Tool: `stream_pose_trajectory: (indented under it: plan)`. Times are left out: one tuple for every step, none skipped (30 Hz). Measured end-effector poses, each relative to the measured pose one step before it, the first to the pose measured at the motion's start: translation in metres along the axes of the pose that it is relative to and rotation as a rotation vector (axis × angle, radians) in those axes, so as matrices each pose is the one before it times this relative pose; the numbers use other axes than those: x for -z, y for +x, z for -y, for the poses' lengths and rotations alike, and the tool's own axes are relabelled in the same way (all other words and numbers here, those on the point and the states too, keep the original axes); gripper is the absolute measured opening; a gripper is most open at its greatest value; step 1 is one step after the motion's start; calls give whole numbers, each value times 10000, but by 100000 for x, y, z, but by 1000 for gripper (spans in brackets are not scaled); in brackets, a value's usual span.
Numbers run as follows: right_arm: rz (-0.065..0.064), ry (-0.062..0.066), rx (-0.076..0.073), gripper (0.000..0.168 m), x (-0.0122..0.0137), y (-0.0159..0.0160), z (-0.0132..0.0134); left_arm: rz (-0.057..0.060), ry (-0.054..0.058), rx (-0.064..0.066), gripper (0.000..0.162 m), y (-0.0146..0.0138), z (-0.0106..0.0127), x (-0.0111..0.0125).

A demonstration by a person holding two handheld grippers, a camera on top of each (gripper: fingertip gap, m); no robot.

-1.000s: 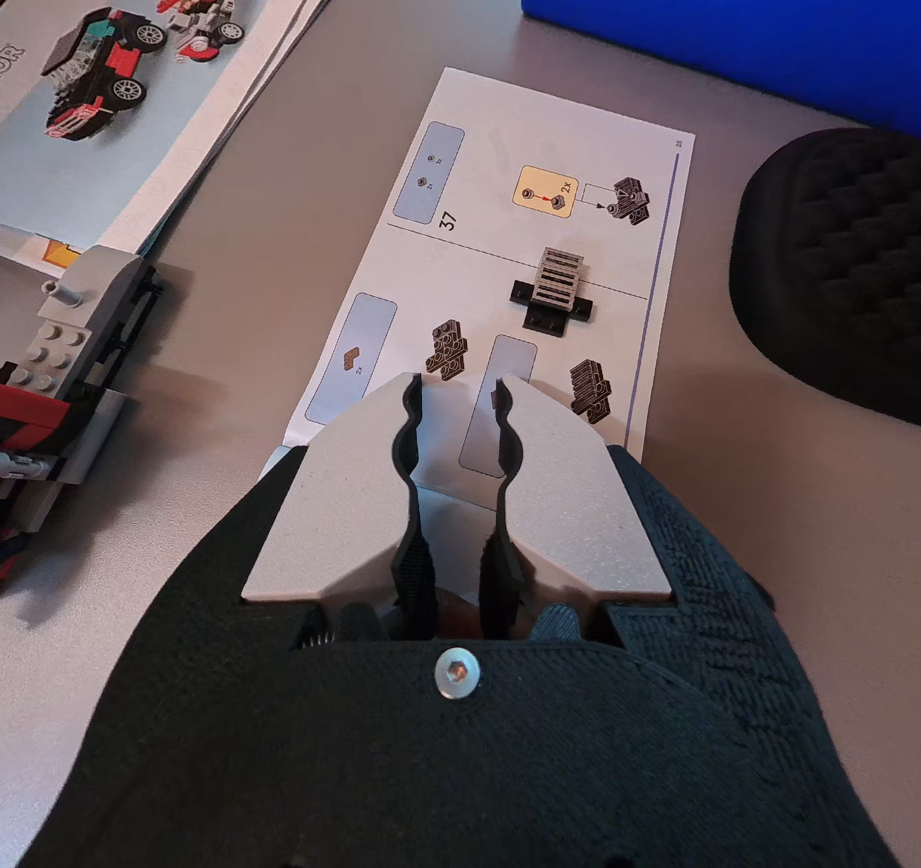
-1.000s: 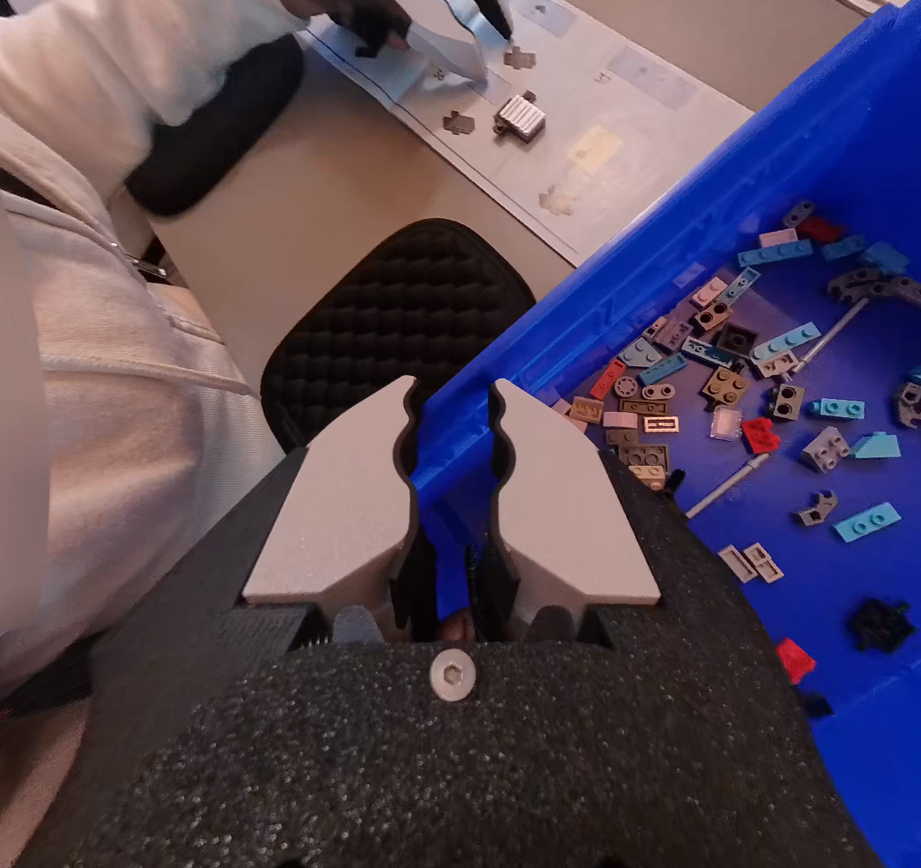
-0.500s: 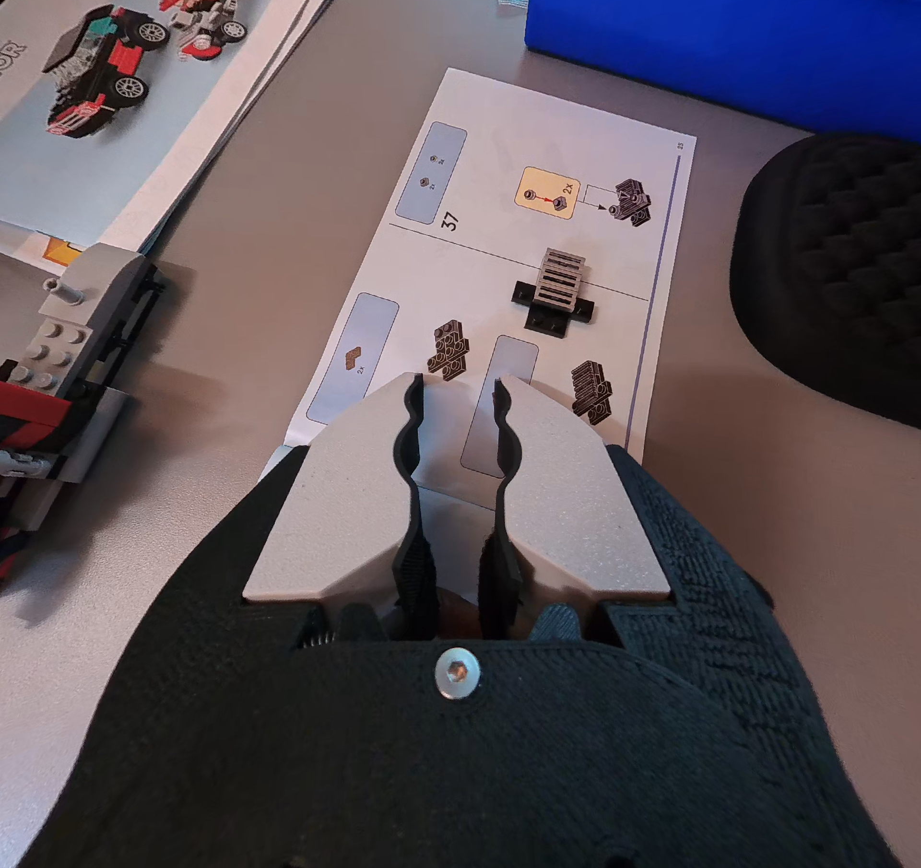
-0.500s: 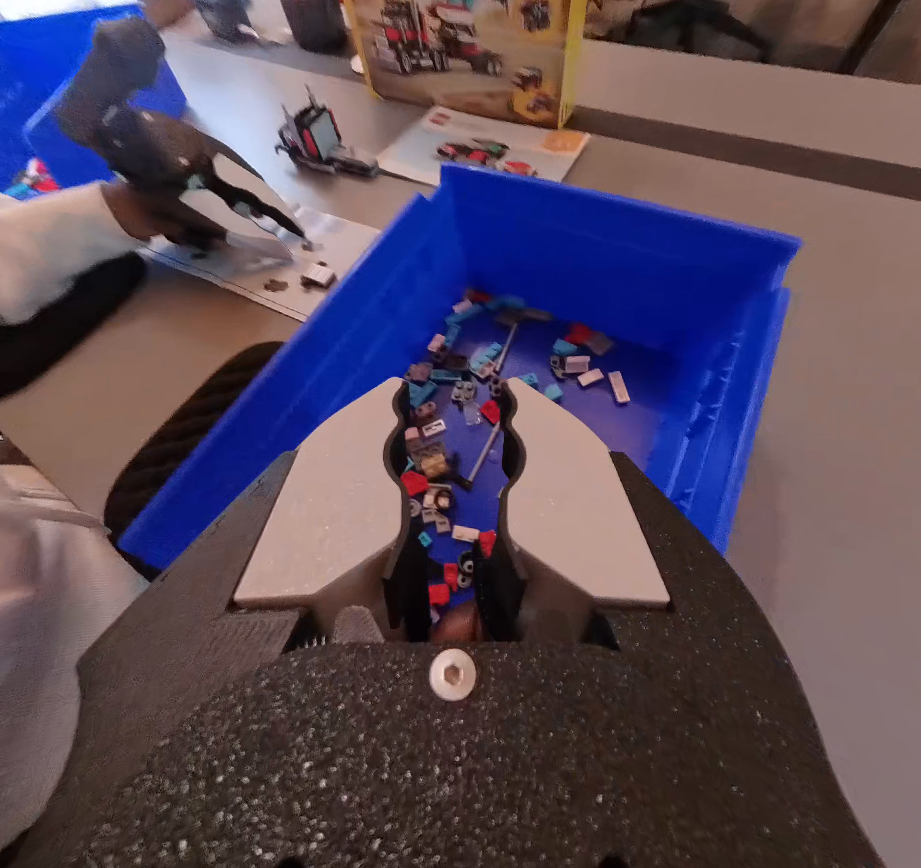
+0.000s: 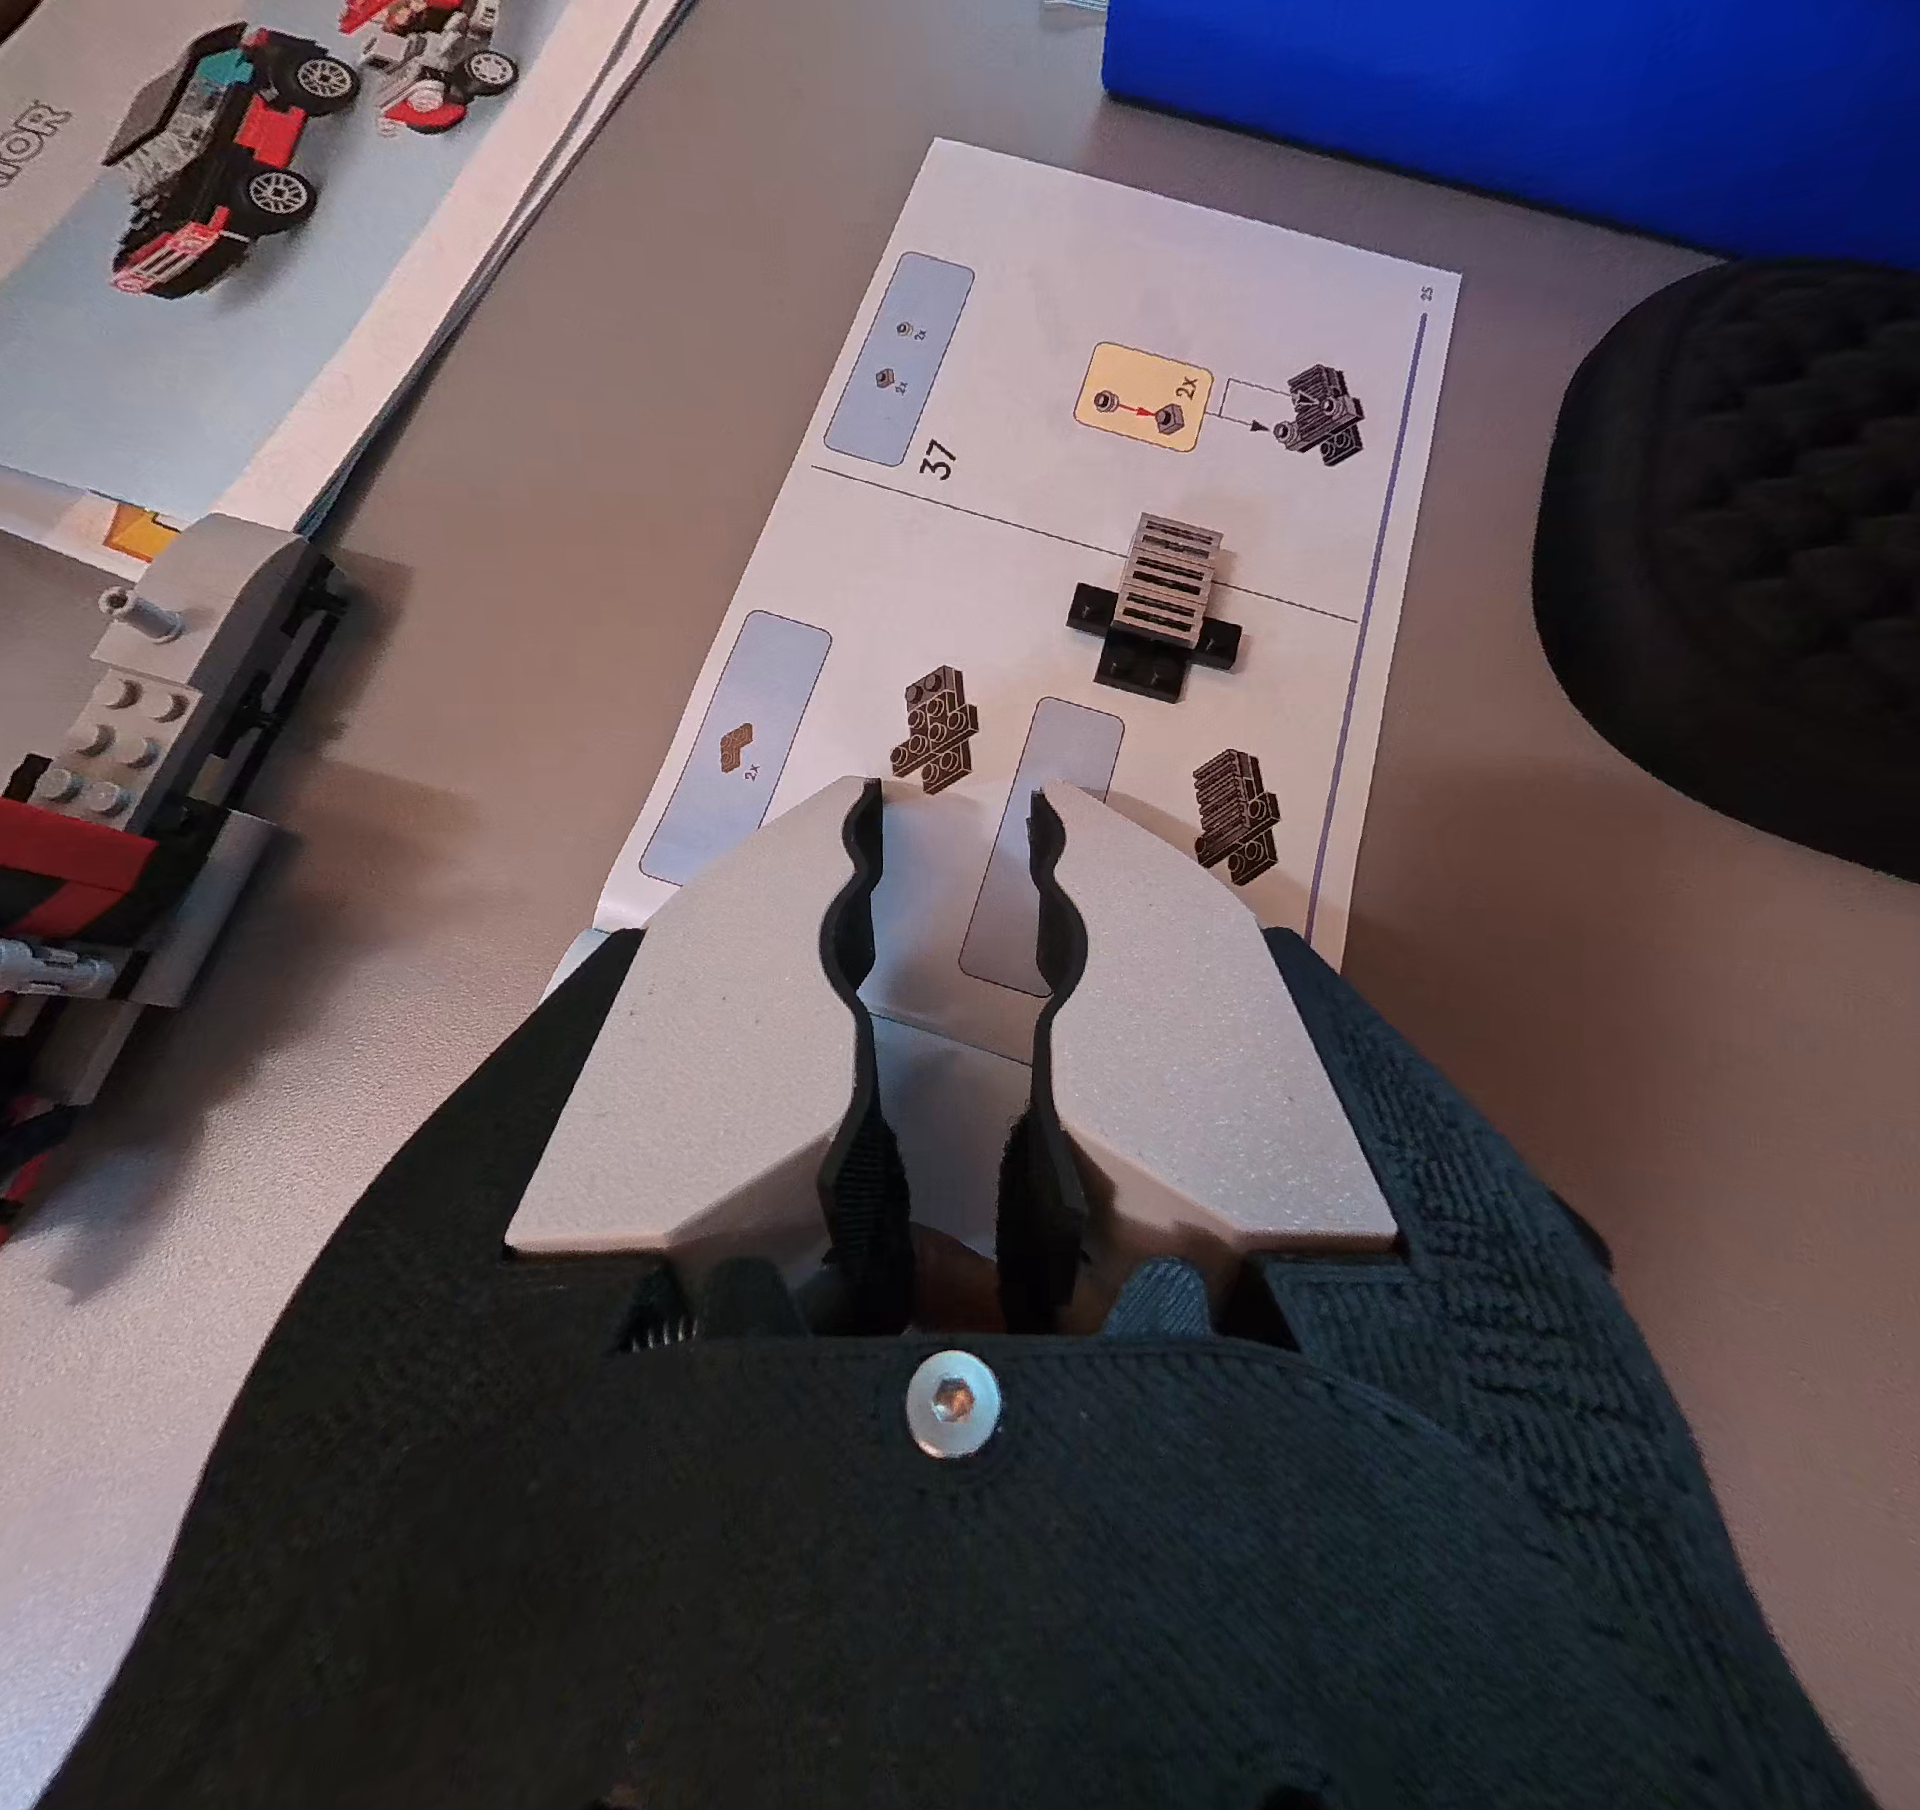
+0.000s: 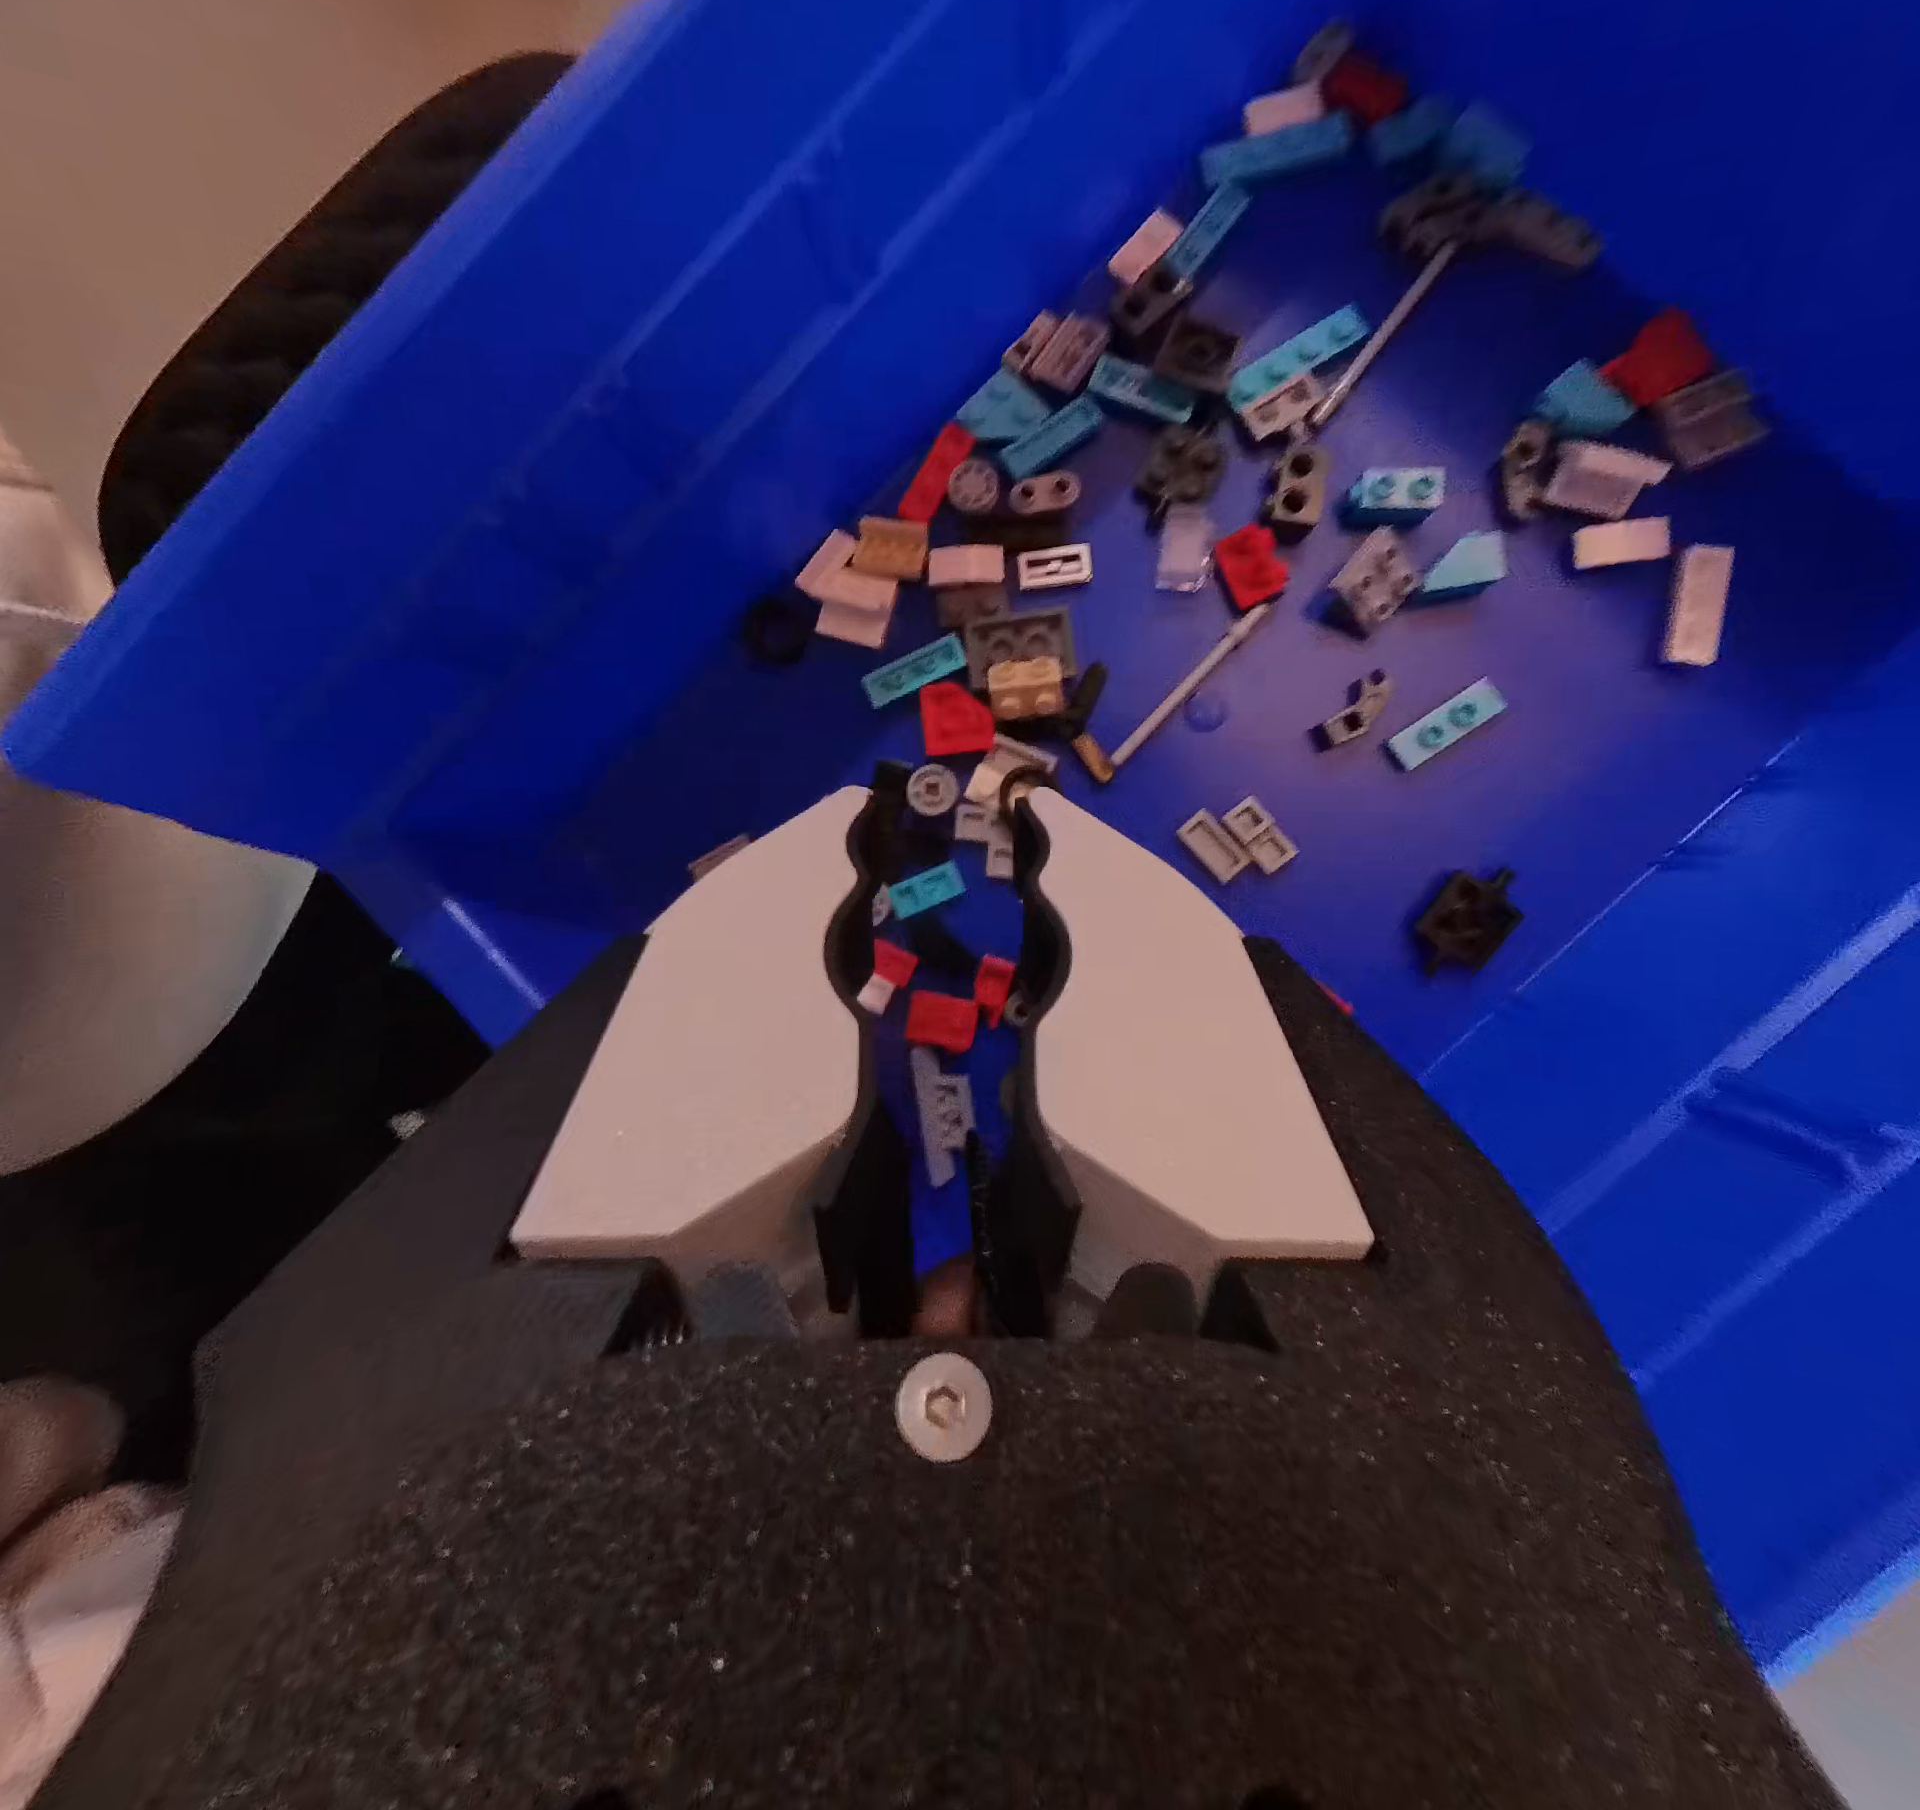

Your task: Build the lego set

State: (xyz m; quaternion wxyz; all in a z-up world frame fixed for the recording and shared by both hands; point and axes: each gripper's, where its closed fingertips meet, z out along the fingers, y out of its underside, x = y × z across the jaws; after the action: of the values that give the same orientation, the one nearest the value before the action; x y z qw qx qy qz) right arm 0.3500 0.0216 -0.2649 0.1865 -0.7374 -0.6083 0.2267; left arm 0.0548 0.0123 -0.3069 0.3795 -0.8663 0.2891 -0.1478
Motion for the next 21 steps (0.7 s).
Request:
stream_pose_trajectory:
  plan:
    - [-40, -260, -82, 25, 49, -183, -430, -13, 2, 14, 27, -1, 5, -3]
    - [-132, -283, -56, 26, 75, -103, -523, -18, 3, 22, 27, -5, -1, 6]
    - [-55, -250, -23, 26, 75, -239, -535, -20, 4, 25, 27, 7, 4, 0]
    - [2, -170, -40, 26, 62, -329, -460, -16, 3, 19, 27, -1, 11, 7]
    - [71, -155, -67, 25, 72, -427, -483, -7, 1, 8, 27, -1, -13, 2]
    - [62, -168, -58, 24, 74, -436, -508, 3, 0, -4, 27, 1, 3, -4]
    - [23, -201, -56, 24, 74, -375, -582, 9, -2, -11, 27, 8, -5, 3]
    - [39, -265, -115, 23, 87, -384, -710, 8, -2, -10, 27, -3, -4, 2]
    - [-52, -298, -206, 23, 134, -189, -784, 2, 0, -4, 27, 2, 3, -5]
    - [-164, -239, -296, 23, 190, 40, -748, -3, 0, 1, 27, 4, 0, 0]
    - [-274, 50, -345, 21, 340, 331, -326, -6, 1, 4, 27, 2, -3, 4]
    - [-154, 102, -258, 22, 315, 220, -220, -8, 1, 7, 28, 1, 3, -1]
    - [-216, 44, -200, 23, 270, 354, -198, -13, 1, 12, 28, 3, 7, 10]
    - [-467, -66, -225, 25, 213, 778, -159, -18, 2, 18, 28, 1, 3, 1]
    - [-505, -114, -262, 27, 135, 863, -111, -20, 3, 20, 28, 5, 3, 1]
    - [-249, -126, -220, 28, 4, 467, -104, -16, 2, 14, 28, 10, 1, 3]
    - [-85, -138, -121, 28, -111, 147, -112, -9, 1, 6, 28, 8, 5, 11]
    - [-139, -195, -45, 28, -202, 139, -188, 0, -1, -6, 28, 3, 3, -4]
    - [-162, -261, -27, 28, -250, 147, -286, 8, -2, -13, 28, 8, -5, 3]
    - [5, -198, -11, 29, -280, -120, -209, 9, -2, -15, 28, 0, -7, -10]
    - [132, 12, 4, 30, -244, -304, 73, 4, -1, -11, 28, 1, -3, 1]
